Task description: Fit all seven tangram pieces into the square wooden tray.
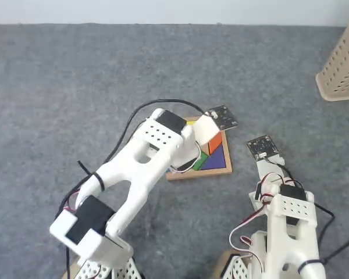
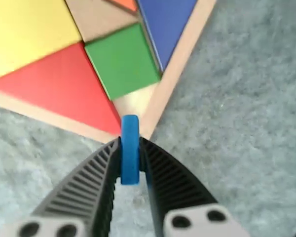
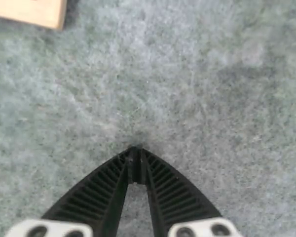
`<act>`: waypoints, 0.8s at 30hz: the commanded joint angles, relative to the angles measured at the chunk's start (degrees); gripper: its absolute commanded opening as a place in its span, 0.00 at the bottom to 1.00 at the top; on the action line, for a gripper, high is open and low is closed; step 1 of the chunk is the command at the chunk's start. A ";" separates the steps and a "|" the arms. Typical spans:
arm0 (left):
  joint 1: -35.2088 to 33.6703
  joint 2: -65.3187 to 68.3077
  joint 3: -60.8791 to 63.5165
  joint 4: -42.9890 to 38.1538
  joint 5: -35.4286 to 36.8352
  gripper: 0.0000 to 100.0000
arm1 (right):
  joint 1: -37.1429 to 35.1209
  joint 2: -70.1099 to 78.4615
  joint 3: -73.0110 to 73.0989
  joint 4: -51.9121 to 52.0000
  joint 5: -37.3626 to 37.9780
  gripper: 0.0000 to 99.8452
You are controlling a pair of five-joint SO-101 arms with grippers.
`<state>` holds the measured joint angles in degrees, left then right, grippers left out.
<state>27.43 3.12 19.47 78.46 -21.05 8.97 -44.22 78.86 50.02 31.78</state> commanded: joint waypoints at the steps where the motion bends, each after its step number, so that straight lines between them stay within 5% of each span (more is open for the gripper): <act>1: 0.79 -0.44 -2.95 -1.32 -0.70 0.01 | 0.48 -1.45 -0.09 -0.84 0.97 0.01; 18: 0.97 13.63 -12.09 -1.05 -4.04 0.01 | 0.48 -1.45 -0.09 -0.84 1.05 0.01; 24: 0.97 13.71 -10.86 -0.79 -11.34 0.01 | 0.48 -1.45 -0.09 -0.84 1.05 0.01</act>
<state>27.96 17.54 9.63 77.93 -29.49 8.97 -44.22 78.86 50.02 31.78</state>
